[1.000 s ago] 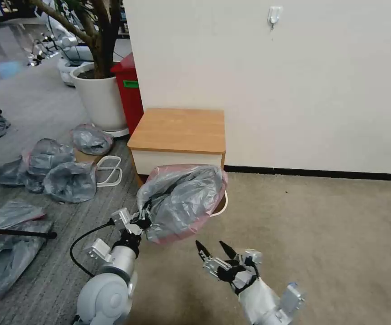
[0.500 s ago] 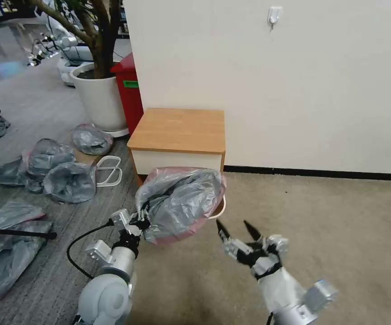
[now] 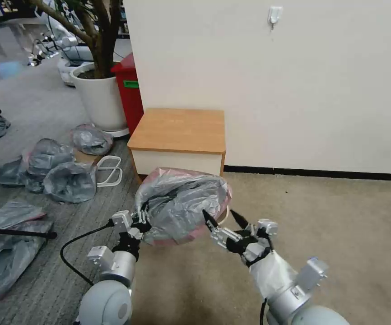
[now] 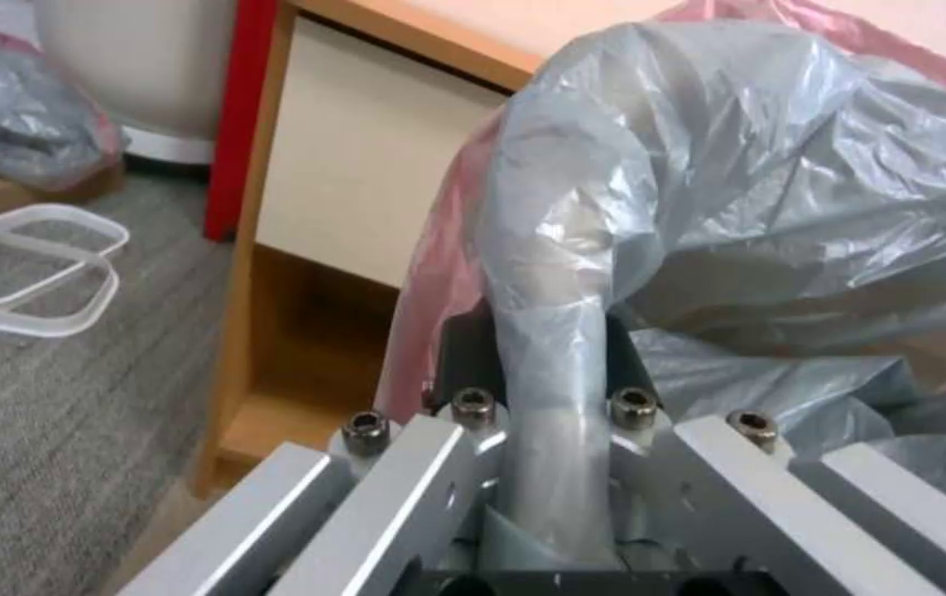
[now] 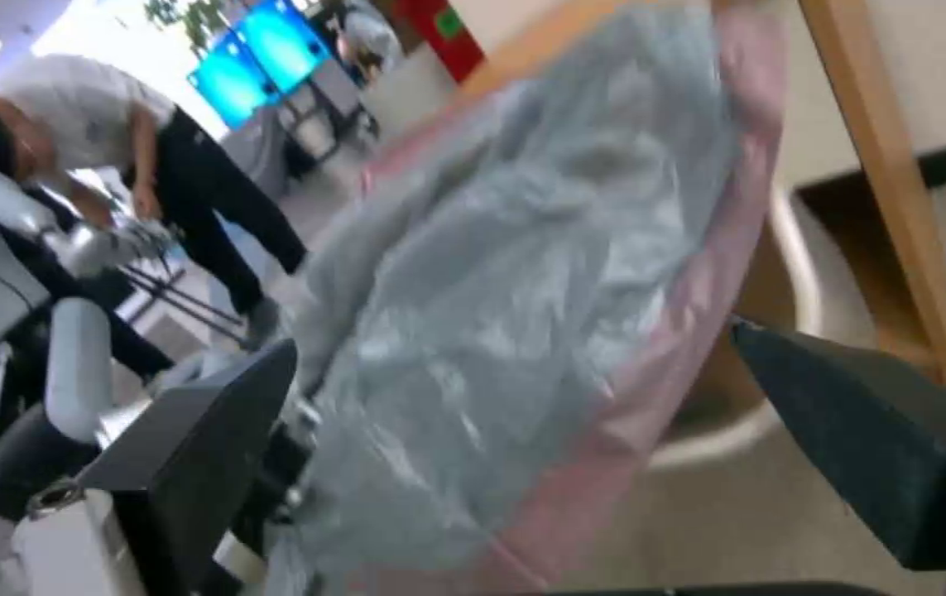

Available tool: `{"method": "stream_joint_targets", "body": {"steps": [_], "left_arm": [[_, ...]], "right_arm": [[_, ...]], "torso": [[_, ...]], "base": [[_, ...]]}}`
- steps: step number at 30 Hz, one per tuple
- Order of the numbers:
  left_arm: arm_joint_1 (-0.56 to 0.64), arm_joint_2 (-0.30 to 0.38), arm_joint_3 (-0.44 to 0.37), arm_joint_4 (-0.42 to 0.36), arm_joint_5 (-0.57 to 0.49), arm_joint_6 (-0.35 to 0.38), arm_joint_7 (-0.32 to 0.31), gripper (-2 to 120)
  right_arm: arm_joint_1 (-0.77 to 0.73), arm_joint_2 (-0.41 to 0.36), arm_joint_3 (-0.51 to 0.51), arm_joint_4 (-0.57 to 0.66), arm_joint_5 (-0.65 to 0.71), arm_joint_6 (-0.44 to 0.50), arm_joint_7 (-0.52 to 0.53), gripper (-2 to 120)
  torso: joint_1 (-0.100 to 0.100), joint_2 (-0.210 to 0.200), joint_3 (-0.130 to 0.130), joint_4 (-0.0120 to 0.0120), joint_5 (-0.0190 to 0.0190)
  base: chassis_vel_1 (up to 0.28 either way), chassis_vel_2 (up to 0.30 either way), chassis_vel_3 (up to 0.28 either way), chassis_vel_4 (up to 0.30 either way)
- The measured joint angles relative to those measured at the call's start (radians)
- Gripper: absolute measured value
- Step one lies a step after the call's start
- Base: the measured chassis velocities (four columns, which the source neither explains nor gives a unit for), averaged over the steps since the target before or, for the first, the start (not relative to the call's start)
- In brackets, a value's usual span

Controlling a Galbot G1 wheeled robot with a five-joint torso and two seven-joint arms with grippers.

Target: Pick up the garbage bag from the table and place it over the trash can.

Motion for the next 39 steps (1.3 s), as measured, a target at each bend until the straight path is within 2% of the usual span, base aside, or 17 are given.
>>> {"method": "stream_joint_targets", "body": {"steps": [9, 39], "left_arm": [[0.009, -0.014, 0.015, 0.005, 0.037, -0.007, 0.004, 3], [0.025, -0.020, 0.065, -0.004, 0.020, -0.013, 0.033, 3]], "right_arm": [[0.023, -0.003, -0.029, -0.031, 0.006, -0.060, 0.046, 100], [0.097, -0.009, -0.050, -0.094, 0.070, -0.058, 0.074, 100]], "torso": [[0.000, 0.000, 0.000, 0.0000, -0.0001], [0.000, 0.000, 0.000, 0.0000, -0.0001]], "base": [[0.000, 0.000, 0.000, 0.000], [0.000, 0.000, 0.000, 0.000]]}}
